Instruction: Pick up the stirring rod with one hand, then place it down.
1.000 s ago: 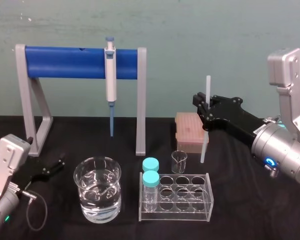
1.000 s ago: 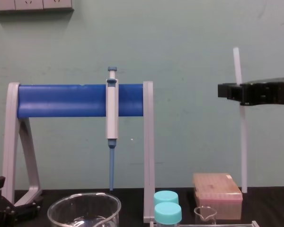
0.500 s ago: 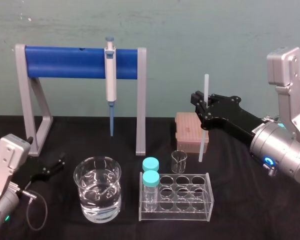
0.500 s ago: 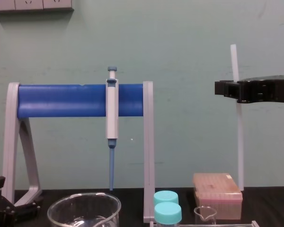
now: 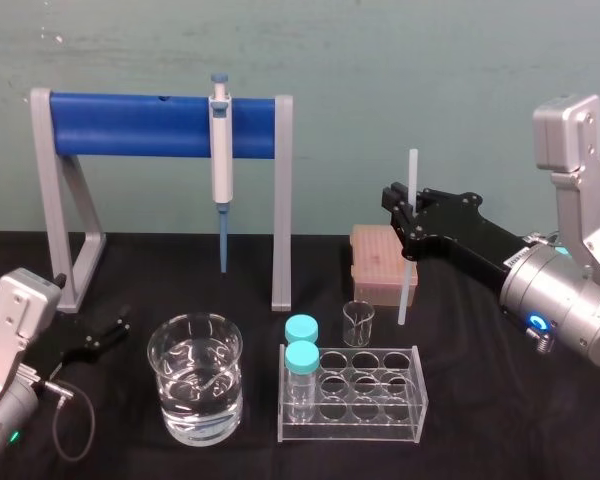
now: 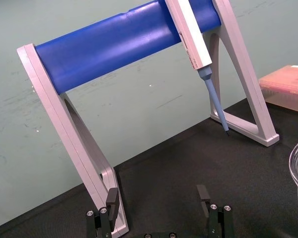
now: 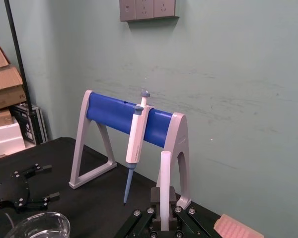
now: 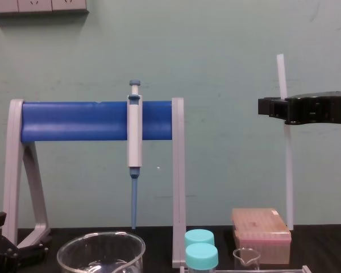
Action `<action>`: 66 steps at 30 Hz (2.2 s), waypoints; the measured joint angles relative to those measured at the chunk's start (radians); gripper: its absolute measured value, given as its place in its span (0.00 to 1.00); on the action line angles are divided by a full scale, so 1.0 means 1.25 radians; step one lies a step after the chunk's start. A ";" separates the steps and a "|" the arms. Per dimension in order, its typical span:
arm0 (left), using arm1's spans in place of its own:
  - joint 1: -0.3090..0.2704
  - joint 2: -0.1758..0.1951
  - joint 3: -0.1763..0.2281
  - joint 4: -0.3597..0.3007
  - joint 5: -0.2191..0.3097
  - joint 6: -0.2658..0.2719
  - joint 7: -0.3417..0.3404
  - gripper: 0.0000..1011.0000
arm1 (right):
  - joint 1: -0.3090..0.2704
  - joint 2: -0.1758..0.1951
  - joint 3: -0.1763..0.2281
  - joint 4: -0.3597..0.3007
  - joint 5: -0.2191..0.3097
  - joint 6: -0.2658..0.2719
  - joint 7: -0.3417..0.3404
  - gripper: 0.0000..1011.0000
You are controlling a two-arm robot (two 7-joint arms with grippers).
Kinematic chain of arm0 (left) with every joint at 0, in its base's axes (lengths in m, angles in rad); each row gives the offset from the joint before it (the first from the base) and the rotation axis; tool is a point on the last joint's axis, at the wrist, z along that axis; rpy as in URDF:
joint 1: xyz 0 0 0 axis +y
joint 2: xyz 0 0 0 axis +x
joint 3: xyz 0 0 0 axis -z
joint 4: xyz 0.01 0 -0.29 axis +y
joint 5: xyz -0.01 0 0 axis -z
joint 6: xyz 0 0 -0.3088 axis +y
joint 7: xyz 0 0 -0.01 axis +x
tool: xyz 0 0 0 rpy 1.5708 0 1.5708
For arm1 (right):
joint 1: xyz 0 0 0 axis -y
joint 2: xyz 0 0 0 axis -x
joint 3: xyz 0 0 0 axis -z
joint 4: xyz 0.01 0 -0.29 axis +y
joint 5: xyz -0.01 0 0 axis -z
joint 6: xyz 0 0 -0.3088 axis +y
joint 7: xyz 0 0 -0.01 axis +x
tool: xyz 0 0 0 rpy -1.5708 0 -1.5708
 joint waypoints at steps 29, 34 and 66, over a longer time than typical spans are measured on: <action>0.000 0.000 0.000 0.000 0.000 0.000 0.000 0.99 | 0.000 0.000 0.000 0.000 0.000 0.001 0.000 0.06; 0.000 0.000 0.000 0.000 0.000 0.000 0.000 0.99 | 0.000 0.000 0.000 0.000 0.000 0.001 0.000 0.06; 0.000 0.000 0.000 0.000 0.000 0.000 0.000 0.99 | -0.002 0.013 0.003 -0.010 0.007 -0.010 0.013 0.06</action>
